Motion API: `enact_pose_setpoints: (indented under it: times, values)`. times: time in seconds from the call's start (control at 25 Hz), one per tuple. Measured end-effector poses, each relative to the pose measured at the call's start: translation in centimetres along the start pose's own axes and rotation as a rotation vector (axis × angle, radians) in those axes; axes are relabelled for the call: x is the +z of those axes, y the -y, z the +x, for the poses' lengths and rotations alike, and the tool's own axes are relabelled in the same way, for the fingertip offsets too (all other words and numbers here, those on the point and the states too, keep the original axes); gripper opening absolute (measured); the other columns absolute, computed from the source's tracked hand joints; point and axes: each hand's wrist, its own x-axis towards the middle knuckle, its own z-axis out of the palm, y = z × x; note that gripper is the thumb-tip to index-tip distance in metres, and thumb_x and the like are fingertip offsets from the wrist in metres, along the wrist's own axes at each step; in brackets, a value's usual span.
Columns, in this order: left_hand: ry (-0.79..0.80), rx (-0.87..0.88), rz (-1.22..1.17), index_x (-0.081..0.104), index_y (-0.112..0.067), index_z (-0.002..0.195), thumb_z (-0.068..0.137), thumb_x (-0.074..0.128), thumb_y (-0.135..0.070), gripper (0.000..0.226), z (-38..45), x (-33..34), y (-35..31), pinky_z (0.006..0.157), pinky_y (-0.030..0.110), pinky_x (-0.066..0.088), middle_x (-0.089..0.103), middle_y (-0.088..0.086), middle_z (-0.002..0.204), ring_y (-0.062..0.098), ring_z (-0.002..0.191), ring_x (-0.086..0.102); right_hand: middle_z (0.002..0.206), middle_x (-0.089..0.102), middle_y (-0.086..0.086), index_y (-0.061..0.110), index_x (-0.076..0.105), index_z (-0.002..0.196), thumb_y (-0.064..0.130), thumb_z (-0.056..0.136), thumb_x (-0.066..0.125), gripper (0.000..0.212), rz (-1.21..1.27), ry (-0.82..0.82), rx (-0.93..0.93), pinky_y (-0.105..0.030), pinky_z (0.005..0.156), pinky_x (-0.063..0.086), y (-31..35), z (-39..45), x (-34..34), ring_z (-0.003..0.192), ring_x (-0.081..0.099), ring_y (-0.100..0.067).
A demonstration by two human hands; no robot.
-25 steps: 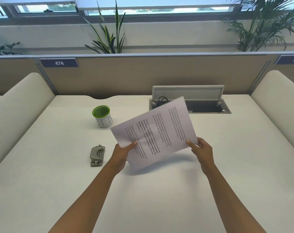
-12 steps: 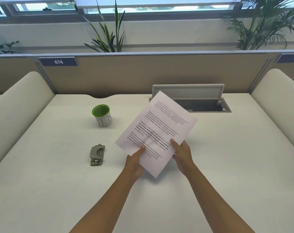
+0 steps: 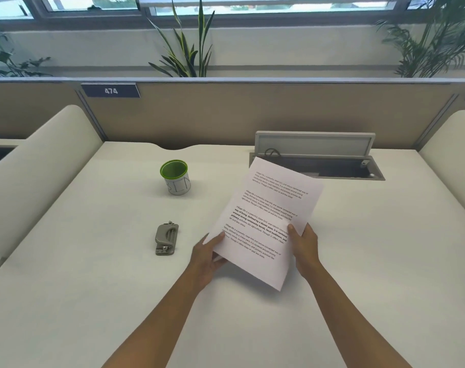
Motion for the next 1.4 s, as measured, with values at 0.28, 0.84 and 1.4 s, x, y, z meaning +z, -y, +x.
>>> enact_pose_setpoints:
  times: [0.28,0.84,1.4]
  values:
    - [-0.168,0.152,0.189,0.061,-0.018,0.117,0.094,0.065,-0.020,0.024,0.7,-6.6,-6.0,0.064,0.034,0.058,0.072,0.002,0.106,0.025,0.081,0.073,0.125,0.068,-0.005,0.011,0.059,0.130,0.011,0.099,0.055,0.032,-0.157,0.122,0.027,-0.053,0.104,0.049,-1.8,-0.1,1.9,0.114,0.065,-0.027]
    - [-0.448,0.152,0.531,0.059,-0.017,0.124,0.089,0.071,-0.031,0.039,4.3,-14.2,-7.6,0.082,0.028,0.039,0.062,0.003,0.114,0.019,0.101,0.056,0.119,0.071,0.006,0.018,0.063,0.126,0.016,0.099,0.055,0.029,-0.381,0.397,0.055,-0.039,0.098,0.052,-4.2,-1.1,9.4,0.110,0.067,-0.014]
    - [-0.286,0.123,0.443,0.074,-0.010,0.106,0.090,0.072,-0.021,0.020,4.6,-16.3,-7.8,0.091,0.032,0.039,0.071,-0.001,0.105,0.013,0.099,0.058,0.121,0.071,0.003,0.017,0.064,0.126,0.018,0.098,0.057,0.029,-0.459,0.443,0.066,-0.035,0.093,0.052,-3.8,-1.1,11.0,0.110,0.066,-0.018]
